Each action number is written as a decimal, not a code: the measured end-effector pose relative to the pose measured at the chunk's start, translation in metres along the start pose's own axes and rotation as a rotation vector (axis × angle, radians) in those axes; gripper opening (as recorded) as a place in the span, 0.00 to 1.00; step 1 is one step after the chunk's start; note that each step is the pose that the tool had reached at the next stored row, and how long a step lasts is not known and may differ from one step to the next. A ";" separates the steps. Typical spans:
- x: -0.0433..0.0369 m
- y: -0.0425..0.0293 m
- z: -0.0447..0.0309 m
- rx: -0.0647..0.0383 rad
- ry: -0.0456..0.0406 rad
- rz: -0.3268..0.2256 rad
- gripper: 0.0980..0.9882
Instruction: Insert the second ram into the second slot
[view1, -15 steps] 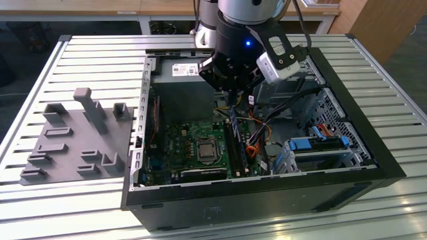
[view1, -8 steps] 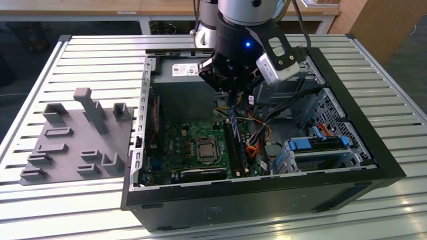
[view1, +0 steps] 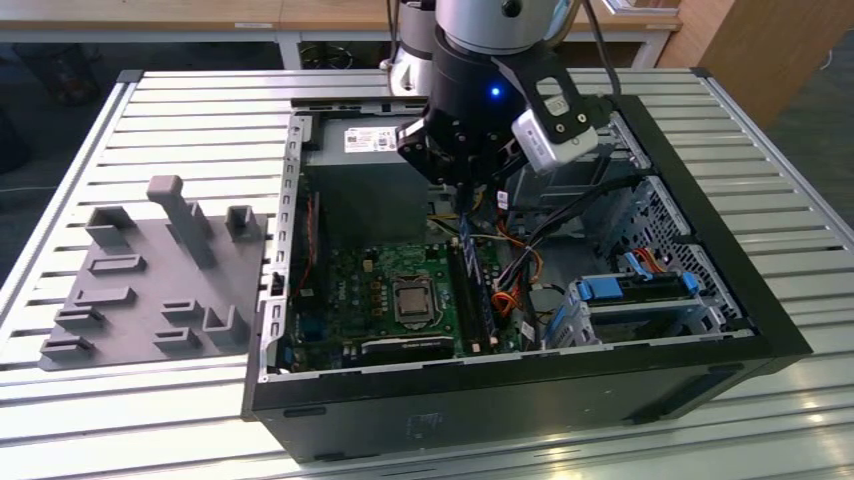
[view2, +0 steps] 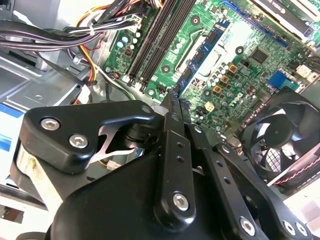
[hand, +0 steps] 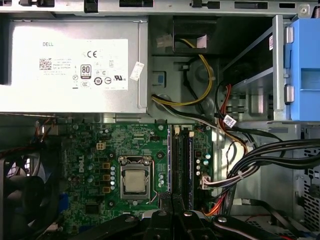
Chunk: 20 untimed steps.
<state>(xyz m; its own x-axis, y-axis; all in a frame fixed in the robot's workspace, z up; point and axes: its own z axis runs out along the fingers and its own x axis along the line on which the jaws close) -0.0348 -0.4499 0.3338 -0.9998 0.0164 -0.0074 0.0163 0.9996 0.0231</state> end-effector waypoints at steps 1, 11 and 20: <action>0.0000 0.0000 0.0004 0.000 0.0000 0.000 0.02; 0.0000 -0.0001 0.0037 0.000 0.0001 0.000 0.02; 0.0000 -0.0001 0.0058 0.000 0.0000 0.000 0.02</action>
<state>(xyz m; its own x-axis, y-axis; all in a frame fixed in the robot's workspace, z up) -0.0348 -0.4499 0.3280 -0.9998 0.0164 -0.0074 0.0162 0.9996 0.0231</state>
